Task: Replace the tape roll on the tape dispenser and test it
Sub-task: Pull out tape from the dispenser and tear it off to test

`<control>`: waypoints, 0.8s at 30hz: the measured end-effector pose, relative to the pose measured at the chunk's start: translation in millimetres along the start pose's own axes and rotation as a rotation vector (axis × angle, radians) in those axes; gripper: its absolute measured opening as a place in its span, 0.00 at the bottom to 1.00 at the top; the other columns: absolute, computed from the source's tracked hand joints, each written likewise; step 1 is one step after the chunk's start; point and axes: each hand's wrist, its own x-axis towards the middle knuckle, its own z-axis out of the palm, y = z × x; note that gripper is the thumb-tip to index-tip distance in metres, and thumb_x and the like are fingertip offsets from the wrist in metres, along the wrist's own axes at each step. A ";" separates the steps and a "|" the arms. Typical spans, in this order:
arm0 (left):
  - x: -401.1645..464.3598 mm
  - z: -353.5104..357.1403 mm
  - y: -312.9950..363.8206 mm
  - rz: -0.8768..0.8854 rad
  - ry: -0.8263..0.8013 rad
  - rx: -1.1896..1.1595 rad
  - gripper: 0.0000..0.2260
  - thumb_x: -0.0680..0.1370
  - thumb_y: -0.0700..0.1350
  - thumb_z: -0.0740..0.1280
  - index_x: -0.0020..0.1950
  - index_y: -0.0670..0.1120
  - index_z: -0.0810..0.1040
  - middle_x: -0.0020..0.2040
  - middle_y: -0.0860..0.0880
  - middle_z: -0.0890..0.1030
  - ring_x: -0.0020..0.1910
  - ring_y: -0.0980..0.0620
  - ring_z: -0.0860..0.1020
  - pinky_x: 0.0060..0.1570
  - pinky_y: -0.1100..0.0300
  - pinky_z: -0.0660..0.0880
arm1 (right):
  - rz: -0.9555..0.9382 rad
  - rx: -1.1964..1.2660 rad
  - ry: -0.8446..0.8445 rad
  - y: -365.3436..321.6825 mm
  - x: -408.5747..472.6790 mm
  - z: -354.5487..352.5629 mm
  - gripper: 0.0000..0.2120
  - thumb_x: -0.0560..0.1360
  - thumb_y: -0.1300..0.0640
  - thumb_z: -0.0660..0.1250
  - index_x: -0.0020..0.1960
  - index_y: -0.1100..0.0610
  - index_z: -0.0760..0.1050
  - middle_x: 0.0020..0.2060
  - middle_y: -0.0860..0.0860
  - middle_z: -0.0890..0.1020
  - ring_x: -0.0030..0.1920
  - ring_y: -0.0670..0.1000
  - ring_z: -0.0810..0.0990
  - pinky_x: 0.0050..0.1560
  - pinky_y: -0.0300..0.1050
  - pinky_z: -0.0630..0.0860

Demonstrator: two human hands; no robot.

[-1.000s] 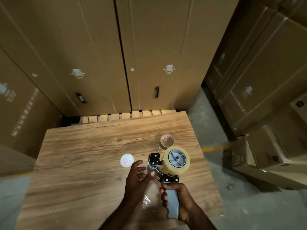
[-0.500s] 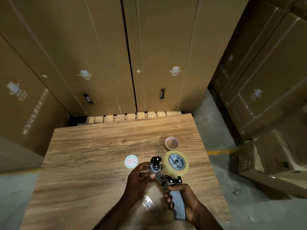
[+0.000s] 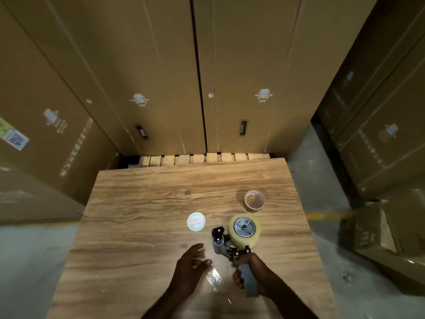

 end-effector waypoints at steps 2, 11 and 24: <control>-1.7 -4.1 -3.7 -0.006 0.006 0.008 0.21 0.71 0.46 0.78 0.61 0.57 0.77 0.54 0.50 0.84 0.48 0.53 0.84 0.50 0.63 0.80 | -0.014 -0.083 0.006 3.3 3.0 4.7 0.14 0.63 0.58 0.69 0.46 0.65 0.73 0.30 0.62 0.75 0.26 0.57 0.73 0.28 0.43 0.66; -7.3 -2.9 -22.2 -0.011 0.011 0.037 0.27 0.64 0.67 0.74 0.60 0.63 0.75 0.54 0.53 0.84 0.47 0.54 0.84 0.51 0.61 0.81 | -0.265 -0.582 0.266 13.3 21.3 9.8 0.12 0.61 0.50 0.80 0.40 0.57 0.87 0.36 0.54 0.87 0.36 0.55 0.85 0.39 0.45 0.79; -13.1 -17.4 -28.7 -0.040 0.000 0.158 0.30 0.62 0.74 0.70 0.60 0.65 0.71 0.55 0.55 0.83 0.50 0.60 0.81 0.47 0.76 0.72 | -0.444 -1.190 0.544 10.3 2.6 13.9 0.23 0.66 0.32 0.74 0.42 0.53 0.80 0.37 0.46 0.83 0.36 0.40 0.80 0.35 0.33 0.73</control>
